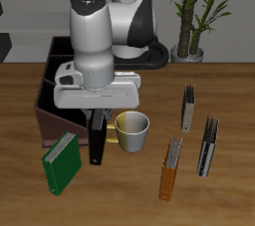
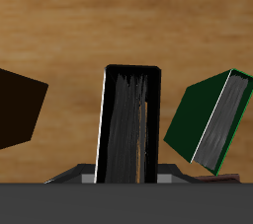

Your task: Place the black book into the right desk caddy's back compartment

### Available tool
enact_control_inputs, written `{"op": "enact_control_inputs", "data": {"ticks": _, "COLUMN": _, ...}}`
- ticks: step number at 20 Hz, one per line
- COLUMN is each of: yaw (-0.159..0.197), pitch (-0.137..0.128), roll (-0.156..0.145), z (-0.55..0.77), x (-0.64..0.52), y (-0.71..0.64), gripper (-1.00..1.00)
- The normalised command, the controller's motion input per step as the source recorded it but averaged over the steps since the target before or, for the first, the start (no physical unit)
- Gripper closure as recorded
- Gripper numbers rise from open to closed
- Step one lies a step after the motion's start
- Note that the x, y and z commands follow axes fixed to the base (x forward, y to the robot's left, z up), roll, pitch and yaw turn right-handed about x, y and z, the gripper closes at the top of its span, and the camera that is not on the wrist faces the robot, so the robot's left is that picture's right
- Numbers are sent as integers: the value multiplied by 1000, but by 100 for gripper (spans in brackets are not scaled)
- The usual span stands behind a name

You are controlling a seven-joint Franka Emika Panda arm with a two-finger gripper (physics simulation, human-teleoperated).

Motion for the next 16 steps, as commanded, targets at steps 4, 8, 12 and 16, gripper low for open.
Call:
{"op": "enact_control_inputs", "data": {"ticks": 4, "yaw": -12, "pitch": -70, "roll": 13, "z": 271, "x": -562, "y": -24, "gripper": 100}}
{"op": "enact_control_inputs", "data": {"ticks": 8, "yaw": -5, "pitch": -68, "roll": -10, "z": 213, "x": -608, "y": -20, "gripper": 100}}
{"op": "enact_control_inputs", "data": {"ticks": 12, "yaw": -17, "pitch": -51, "roll": -11, "z": 166, "x": -440, "y": -55, "gripper": 100}}
{"op": "enact_control_inputs", "data": {"ticks": 16, "yaw": -2, "pitch": -66, "roll": -34, "z": 192, "x": -467, "y": -142, "gripper": 100}}
